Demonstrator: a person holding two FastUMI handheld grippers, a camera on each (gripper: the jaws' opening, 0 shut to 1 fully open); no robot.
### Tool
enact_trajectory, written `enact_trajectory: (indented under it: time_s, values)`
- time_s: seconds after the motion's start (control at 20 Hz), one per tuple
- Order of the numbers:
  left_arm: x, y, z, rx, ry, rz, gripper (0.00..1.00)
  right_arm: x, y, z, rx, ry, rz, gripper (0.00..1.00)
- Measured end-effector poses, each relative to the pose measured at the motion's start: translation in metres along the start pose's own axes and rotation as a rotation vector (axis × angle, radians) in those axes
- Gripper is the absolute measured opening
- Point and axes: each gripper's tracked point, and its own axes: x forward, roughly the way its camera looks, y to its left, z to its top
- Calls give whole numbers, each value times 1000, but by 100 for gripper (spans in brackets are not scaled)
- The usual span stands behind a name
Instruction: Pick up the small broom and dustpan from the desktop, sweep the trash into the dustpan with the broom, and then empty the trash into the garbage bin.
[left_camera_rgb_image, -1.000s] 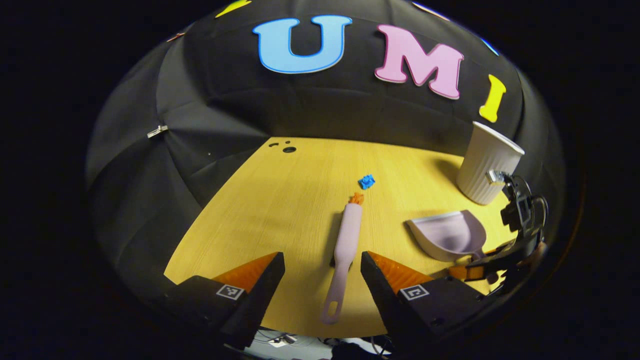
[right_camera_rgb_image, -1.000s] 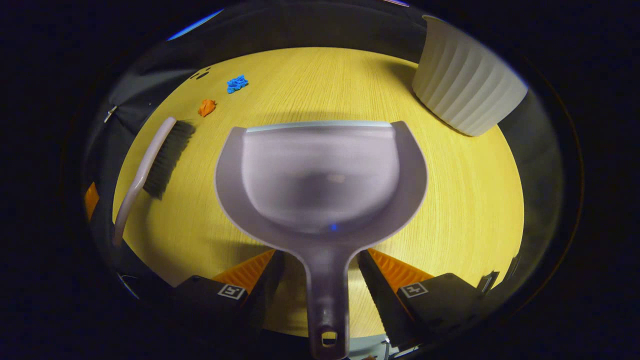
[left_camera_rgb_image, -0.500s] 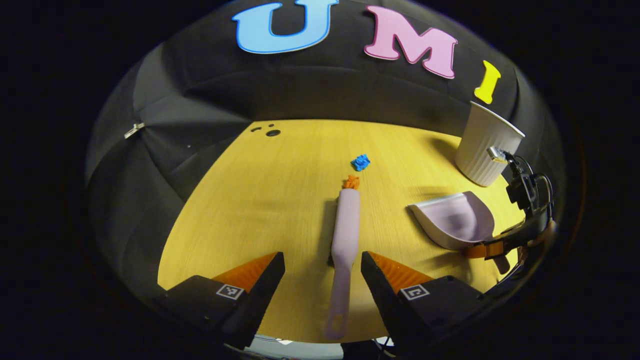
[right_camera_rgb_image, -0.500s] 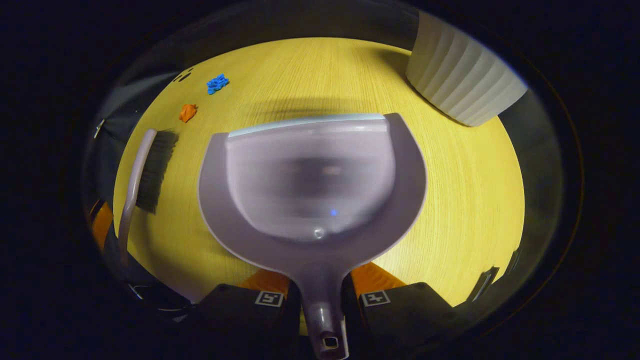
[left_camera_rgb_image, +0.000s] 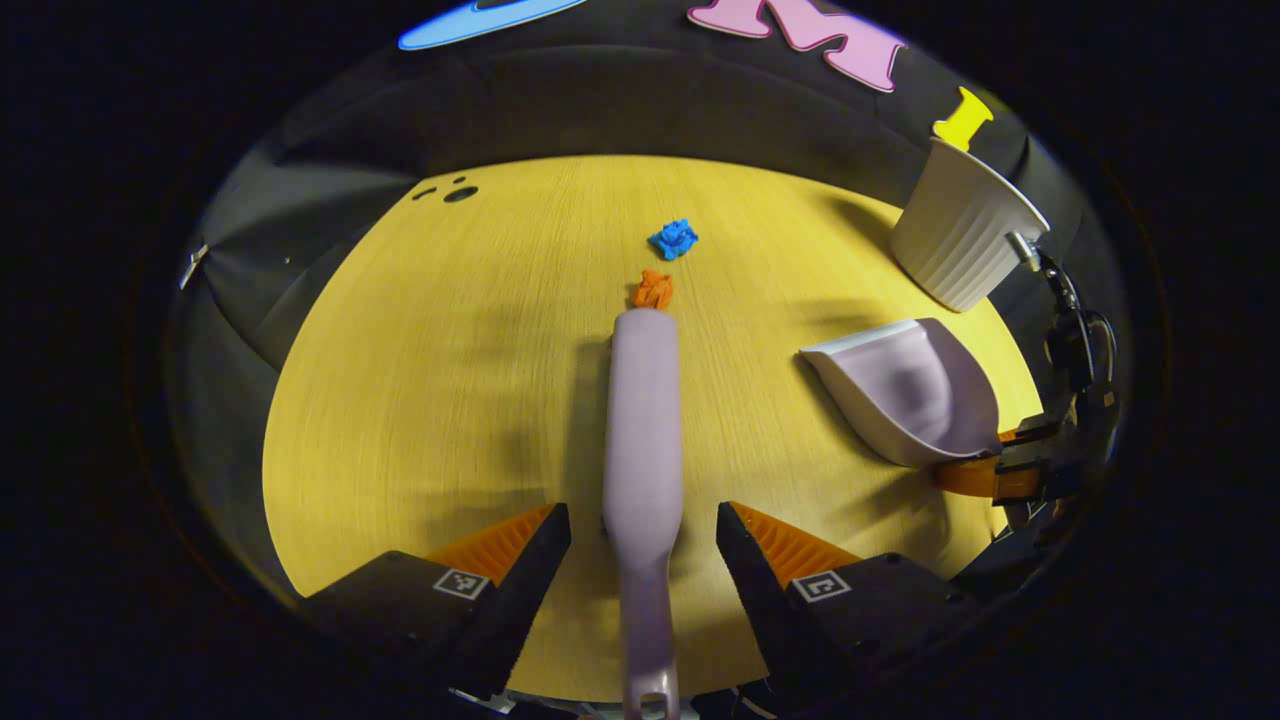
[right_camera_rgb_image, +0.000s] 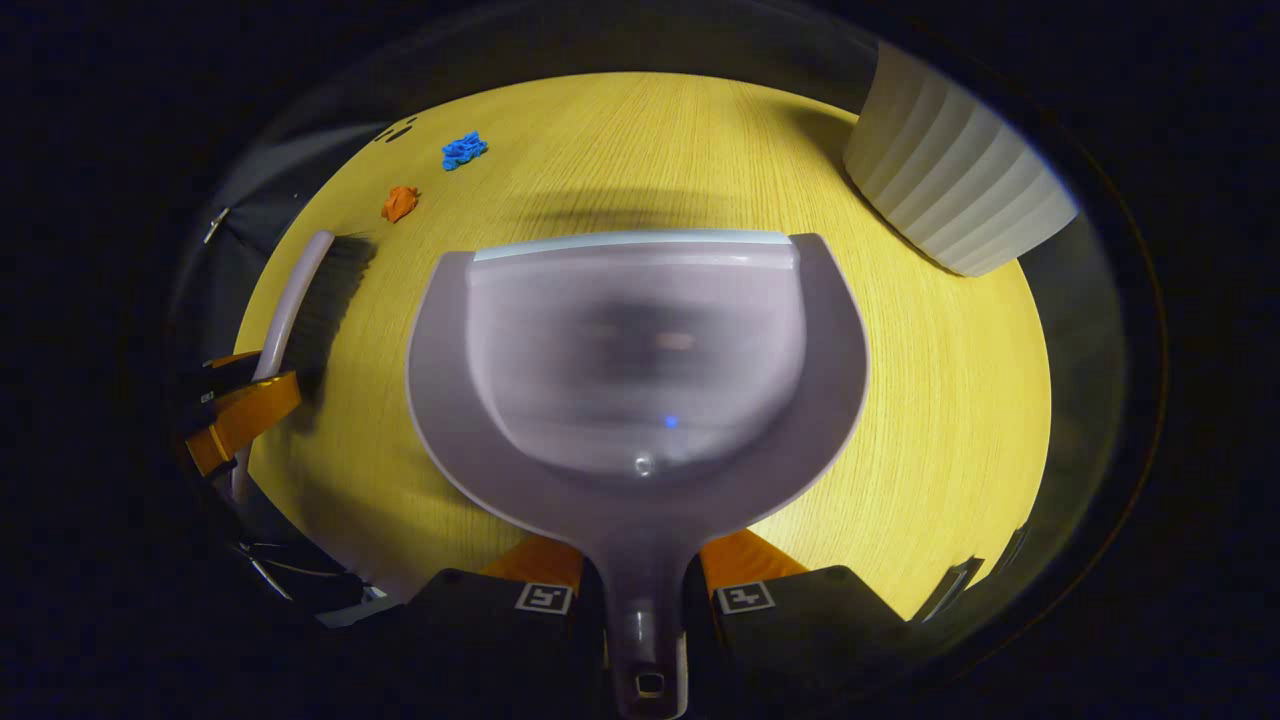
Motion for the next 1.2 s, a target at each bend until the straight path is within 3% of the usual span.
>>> enact_trajectory:
  time_s: [0.15, 0.3, 0.45, 0.55, 0.65, 1.0, 1.2]
  values:
    - [11, -3, -5, -14, 55, -4, 88, 0, 0, 0, -7, -1, 4, 34]
    - [17, 0, -4, 67, 65, 31, 82, -1, -1, -1, -18, 0, 10, 37]
    - [20, -3, -6, 128, 69, 51, 66, -1, -1, -1, -32, -1, 16, 34]
    - [21, -3, -7, 118, 56, 54, 51, -2, -2, -1, -40, -2, 21, 37]
    - [20, -4, -4, 91, 38, 66, 43, -3, -3, -1, -51, -5, 26, 37]
    - [17, 5, 14, -40, -79, 85, 31, -13, -14, -7, -124, -66, 80, 37]
    - [15, 25, 39, -49, -105, 119, 30, -20, -23, -5, -207, -59, 102, 37]
